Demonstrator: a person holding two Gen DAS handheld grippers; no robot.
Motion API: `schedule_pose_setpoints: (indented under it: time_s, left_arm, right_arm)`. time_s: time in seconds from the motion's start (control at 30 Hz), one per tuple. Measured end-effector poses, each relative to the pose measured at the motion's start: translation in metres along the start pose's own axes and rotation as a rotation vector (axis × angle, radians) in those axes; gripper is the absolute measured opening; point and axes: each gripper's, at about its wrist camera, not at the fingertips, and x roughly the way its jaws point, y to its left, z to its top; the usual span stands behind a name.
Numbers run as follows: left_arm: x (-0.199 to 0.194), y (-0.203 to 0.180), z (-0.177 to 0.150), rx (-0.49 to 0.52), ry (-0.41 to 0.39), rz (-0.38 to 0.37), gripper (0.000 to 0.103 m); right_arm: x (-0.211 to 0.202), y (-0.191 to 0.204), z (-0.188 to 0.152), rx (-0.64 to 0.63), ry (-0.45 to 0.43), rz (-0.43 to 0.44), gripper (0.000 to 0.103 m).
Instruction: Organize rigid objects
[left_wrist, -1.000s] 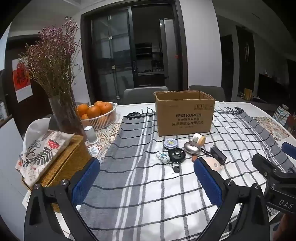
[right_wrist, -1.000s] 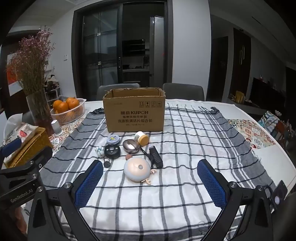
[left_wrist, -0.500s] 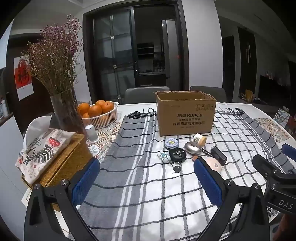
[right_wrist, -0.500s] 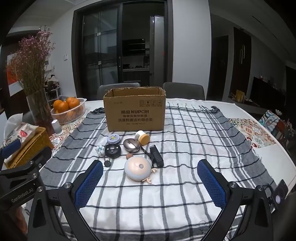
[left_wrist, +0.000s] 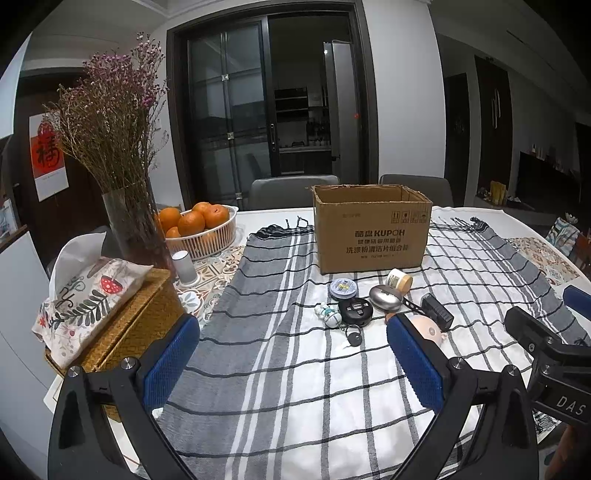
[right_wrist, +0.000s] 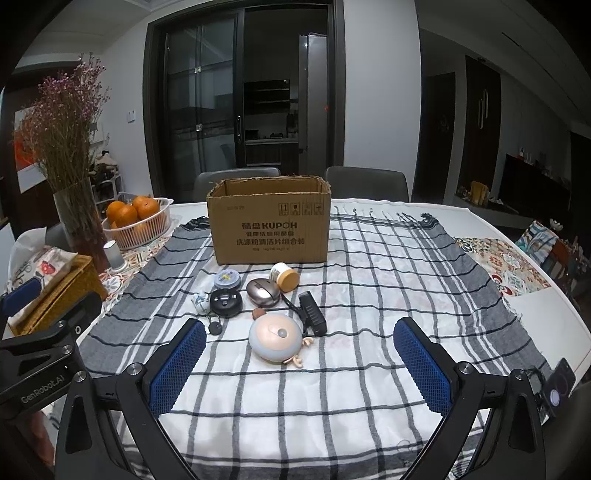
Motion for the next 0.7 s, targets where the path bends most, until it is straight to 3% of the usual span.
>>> schedule_pose_setpoints:
  time_s: [0.7]
  left_arm:
    - [0.0042,0.0008,-0.0034,-0.007,0.016,-0.020,0.103]
  right_arm:
    - [-0.0012,-0.0001,0.0002,-0.005,-0.006,-0.004,0.103]
